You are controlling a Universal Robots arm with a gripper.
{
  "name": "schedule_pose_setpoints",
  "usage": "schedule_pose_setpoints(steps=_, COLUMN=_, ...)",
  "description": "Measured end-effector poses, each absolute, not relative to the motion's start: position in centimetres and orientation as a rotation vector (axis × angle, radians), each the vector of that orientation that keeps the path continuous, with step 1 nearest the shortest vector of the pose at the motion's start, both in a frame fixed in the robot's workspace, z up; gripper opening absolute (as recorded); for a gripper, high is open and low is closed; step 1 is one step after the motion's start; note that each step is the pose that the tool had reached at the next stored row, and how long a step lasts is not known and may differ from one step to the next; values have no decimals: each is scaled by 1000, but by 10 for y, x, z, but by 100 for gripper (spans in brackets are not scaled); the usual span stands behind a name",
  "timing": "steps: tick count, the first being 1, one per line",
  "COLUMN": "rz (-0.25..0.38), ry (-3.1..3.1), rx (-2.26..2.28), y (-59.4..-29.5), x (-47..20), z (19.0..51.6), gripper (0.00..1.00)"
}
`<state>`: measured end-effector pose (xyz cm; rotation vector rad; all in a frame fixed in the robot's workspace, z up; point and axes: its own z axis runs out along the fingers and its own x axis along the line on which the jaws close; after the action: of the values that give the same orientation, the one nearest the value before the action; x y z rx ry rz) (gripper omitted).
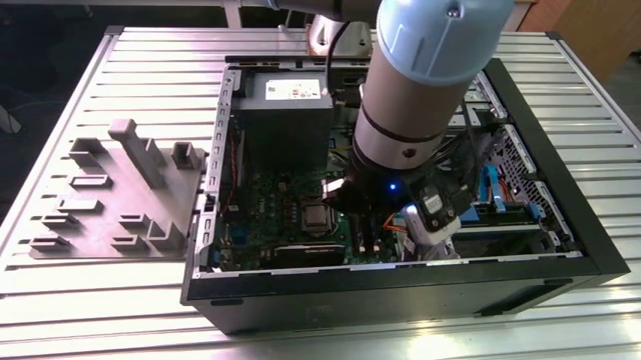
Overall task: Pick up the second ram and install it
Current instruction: 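Press down the second ram until it locks into place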
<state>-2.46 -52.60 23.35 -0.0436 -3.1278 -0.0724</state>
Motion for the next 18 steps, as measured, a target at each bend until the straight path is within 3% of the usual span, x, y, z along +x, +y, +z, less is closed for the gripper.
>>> schedule_pose_setpoints(steps=7, rz=-72, ry=-3128, rx=-44, y=-501, x=-25, z=233, gripper=10)
schedule_pose_setpoints(steps=18, rz=-73, ry=-3128, rx=-44, y=-500, x=-25, z=234, gripper=10)
